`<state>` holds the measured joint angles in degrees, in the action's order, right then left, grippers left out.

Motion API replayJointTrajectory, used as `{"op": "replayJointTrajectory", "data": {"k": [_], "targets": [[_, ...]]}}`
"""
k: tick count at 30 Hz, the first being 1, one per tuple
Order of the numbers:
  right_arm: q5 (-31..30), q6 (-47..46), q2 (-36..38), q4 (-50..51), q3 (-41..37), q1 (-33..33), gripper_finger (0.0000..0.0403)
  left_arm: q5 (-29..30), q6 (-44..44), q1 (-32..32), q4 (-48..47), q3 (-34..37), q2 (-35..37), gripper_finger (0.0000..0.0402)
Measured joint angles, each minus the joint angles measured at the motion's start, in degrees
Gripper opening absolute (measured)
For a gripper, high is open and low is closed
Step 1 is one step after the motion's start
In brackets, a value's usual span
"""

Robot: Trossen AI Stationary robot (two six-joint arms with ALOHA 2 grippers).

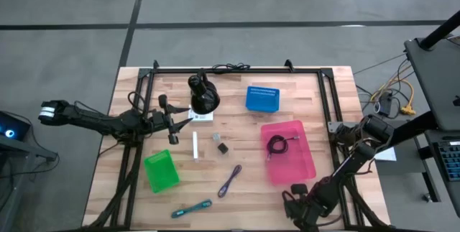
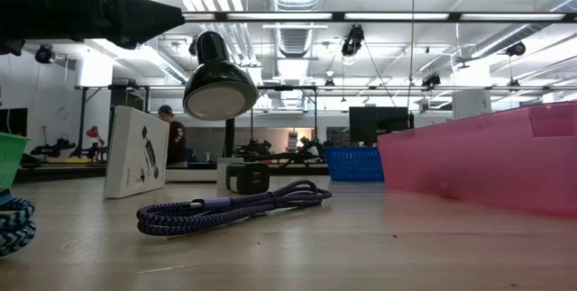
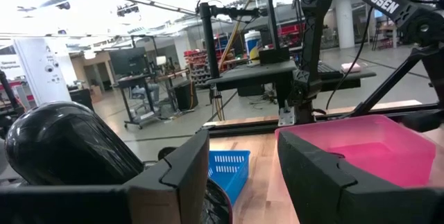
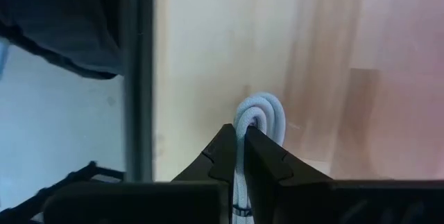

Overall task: Pick and place items into bin
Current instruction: Put the white charger cable into the pink bin

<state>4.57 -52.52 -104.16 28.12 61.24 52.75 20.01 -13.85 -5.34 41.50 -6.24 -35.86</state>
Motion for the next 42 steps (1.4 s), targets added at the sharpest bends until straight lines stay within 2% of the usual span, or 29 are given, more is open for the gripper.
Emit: {"op": "replayJointTrajectory", "data": {"k": [10,21,35,42], "targets": [[0.39,0.82,0.00,1.00,3.87,0.00,0.0009,0.00,0.00,0.00,0.04,0.00,-0.47,0.0157],[-0.04,1.28,0.00,11.89,8.65,0.00,0.0009,0.00,0.00,-0.01,0.02,0.00,-0.49,0.0157],[-1.73,7.24,0.00,19.40,13.39,-1.89,0.0009,0.00,0.00,-0.02,0.02,0.00,-0.50,0.0157],[-2.64,15.39,0.07,19.91,14.44,-3.65,0.0009,-0.01,-0.02,0.00,0.02,0.00,-0.40,0.0157]]}}
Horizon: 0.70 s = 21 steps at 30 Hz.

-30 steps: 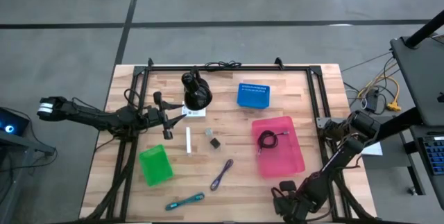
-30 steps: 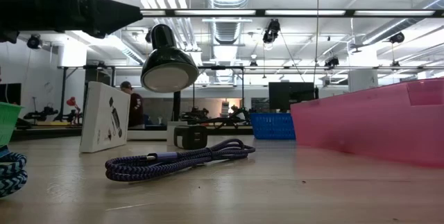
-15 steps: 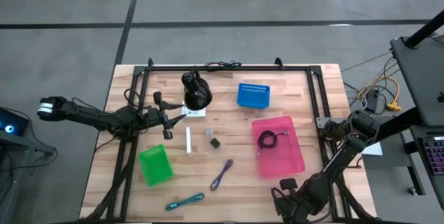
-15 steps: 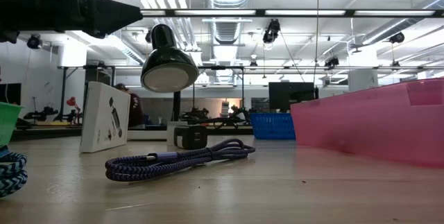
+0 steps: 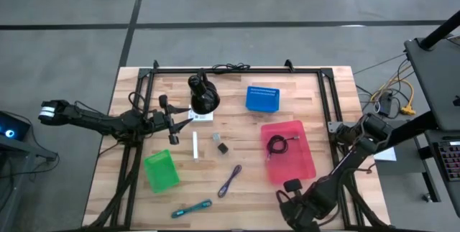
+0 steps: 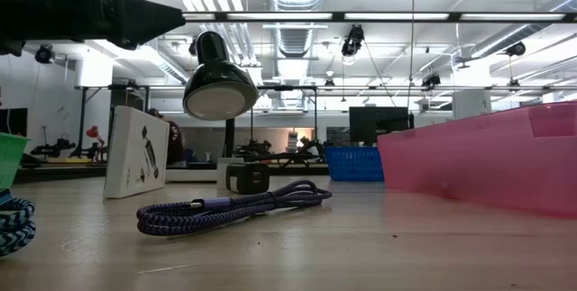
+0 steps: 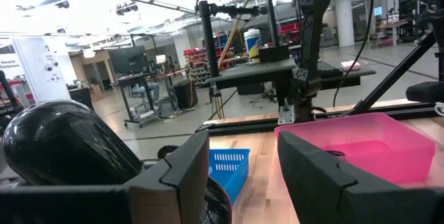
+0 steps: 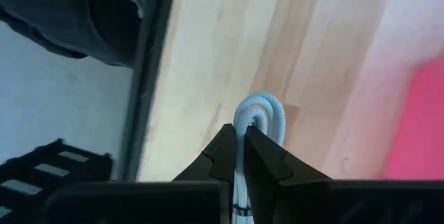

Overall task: Pick and place items into bin
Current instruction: Put the white charger cable into the pink bin

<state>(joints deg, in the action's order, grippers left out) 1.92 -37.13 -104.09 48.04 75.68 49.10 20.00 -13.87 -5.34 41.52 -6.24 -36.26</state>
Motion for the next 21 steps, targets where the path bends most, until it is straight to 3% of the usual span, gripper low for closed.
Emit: {"op": "replayJointTrajectory", "data": {"k": [5,21], "targets": [[-0.62,3.86,0.21,0.06,0.01,-2.10,0.0009,-0.02,0.00,0.00,0.00,0.00,0.01,0.0157],[-1.19,3.32,3.81,5.96,0.00,-6.66,0.0009,0.01,0.00,-0.02,-0.04,0.00,-0.14,0.0157]]}}
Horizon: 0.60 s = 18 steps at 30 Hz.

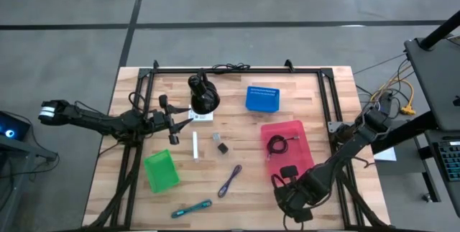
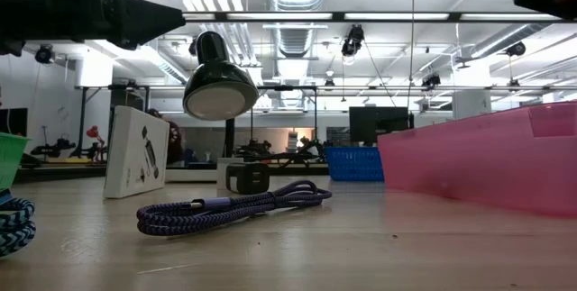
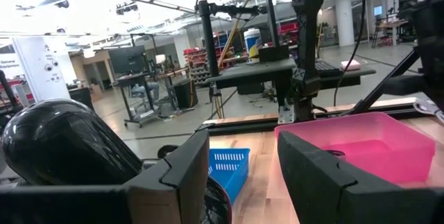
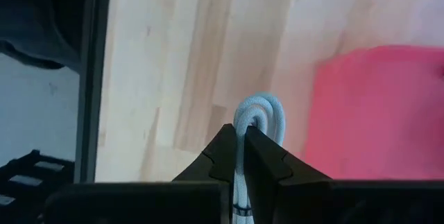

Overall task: Pick and place items into bin
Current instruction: Put the white charger cable into the pink bin

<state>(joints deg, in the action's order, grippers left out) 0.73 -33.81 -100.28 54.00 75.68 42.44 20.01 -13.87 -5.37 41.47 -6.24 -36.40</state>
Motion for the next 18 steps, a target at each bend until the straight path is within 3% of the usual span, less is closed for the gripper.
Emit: {"op": "replayJointTrajectory", "data": {"k": [10,18], "targets": [[-6.76,6.25,3.79,3.46,-0.04,-2.24,0.0009,0.00,0.00,0.00,-0.11,0.00,0.04,0.0157],[-8.29,14.31,5.67,3.01,-0.09,-5.05,0.0009,-0.03,0.04,0.00,-0.50,0.00,0.06,0.0157]]}}
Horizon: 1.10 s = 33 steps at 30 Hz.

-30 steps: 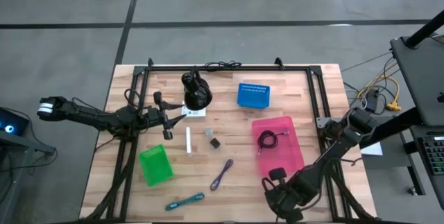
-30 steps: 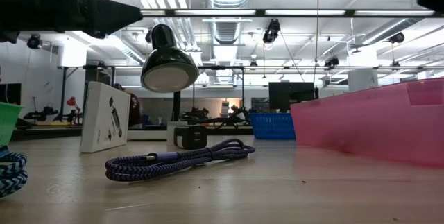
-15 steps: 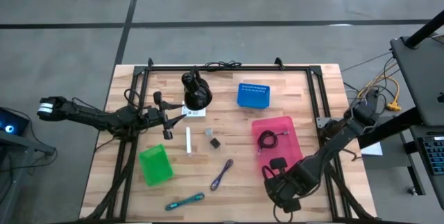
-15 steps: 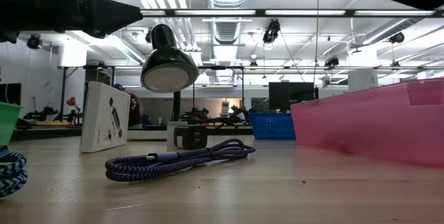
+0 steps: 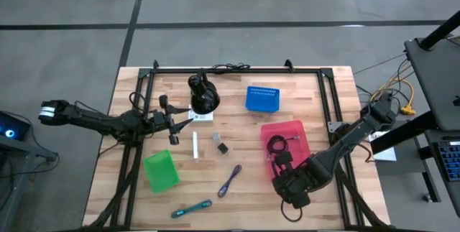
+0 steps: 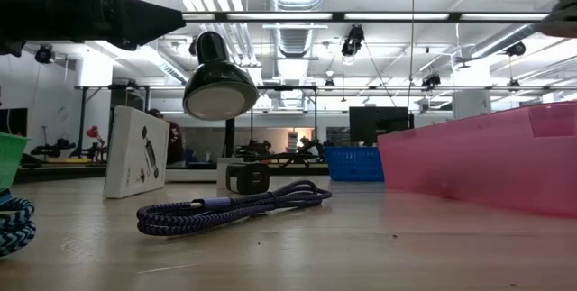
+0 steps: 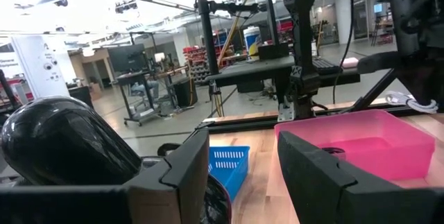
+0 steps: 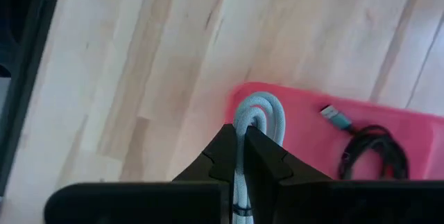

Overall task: Pick and place items into bin
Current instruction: Put the white charger cable into the pink bin

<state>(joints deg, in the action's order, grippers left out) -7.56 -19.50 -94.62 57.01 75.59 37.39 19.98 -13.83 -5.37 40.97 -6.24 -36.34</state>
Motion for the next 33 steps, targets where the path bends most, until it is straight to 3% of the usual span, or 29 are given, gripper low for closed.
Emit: {"op": "replayJointTrajectory", "data": {"k": [15,26,33], "targets": [[-0.08,7.37,0.44,5.32,-0.43,-7.98,0.0009,-0.02,0.11,0.00,0.09,0.00,-0.39,0.0157],[0.10,16.33,3.26,5.28,-0.92,-17.47,0.0009,-0.02,3.03,0.00,1.03,0.00,-2.86,0.0157],[1.97,16.89,5.20,5.69,-1.47,-23.41,0.0009,-0.02,3.00,0.00,2.62,0.00,-3.41,0.0157]]}}
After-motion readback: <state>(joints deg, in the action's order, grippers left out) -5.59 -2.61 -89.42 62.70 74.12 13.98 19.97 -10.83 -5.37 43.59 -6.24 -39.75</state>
